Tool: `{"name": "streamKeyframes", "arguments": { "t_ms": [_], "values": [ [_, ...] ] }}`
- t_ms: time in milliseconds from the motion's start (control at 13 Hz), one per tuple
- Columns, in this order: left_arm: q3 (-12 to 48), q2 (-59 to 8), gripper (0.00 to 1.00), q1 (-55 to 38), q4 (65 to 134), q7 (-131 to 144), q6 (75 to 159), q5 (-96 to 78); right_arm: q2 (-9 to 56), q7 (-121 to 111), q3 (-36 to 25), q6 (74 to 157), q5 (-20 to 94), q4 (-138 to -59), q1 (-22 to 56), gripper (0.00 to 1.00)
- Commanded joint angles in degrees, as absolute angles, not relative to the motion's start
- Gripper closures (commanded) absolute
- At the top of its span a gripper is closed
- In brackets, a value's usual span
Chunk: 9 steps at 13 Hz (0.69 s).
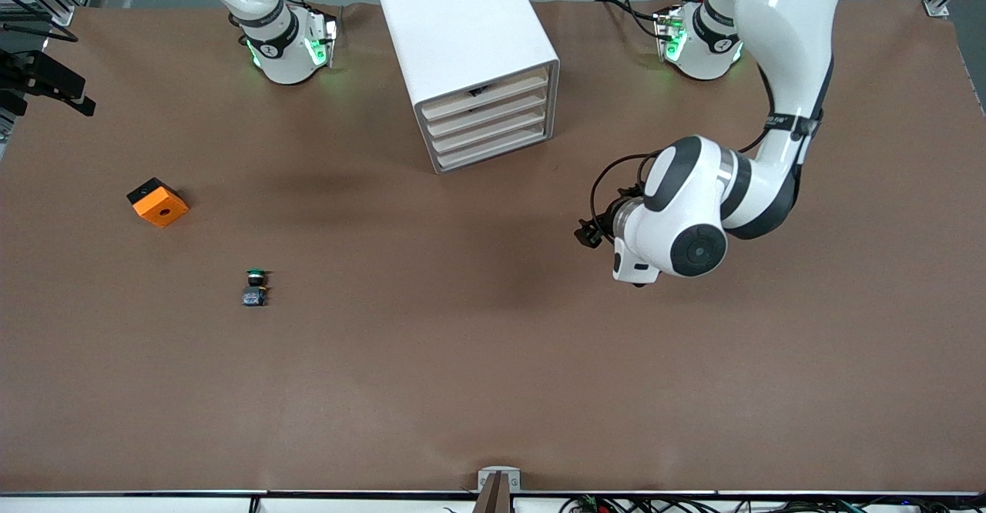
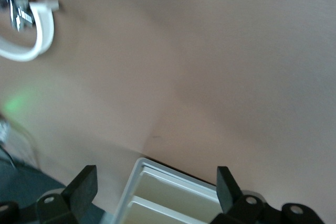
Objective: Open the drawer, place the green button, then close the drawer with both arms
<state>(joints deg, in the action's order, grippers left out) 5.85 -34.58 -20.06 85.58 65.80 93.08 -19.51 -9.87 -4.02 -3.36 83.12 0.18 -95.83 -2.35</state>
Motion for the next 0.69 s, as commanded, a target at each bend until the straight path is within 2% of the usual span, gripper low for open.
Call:
{"name": "streamKeyframes", "arguments": {
  "t_ms": [0, 462, 538, 615],
  "values": [
    [5.7, -39.2, 0.0, -21.1, 83.3, 75.0, 92.7, -21.7, -10.6, -4.5, -3.5, 82.9, 1.0, -96.1, -2.5, 0.0],
    [5.7, -44.8, 0.0, -23.5, 83.4, 97.9, 95.1, -32.7, -6.0, -4.2, -3.4, 83.2, 1.1, -93.5, -2.1, 0.0],
    [5.7, -45.5, 0.0, -23.6, 83.4, 102.0, 95.1, -37.0, -1.3, -4.4, -3.4, 82.6, 1.1, -92.6, -1.4, 0.0],
    [5.7, -45.8, 0.0, -23.6, 83.6, 106.7, 95.1, -40.7, -0.3, -4.4, -3.4, 83.0, 0.9, -91.9, -1.1, 0.0]
  ]
}}
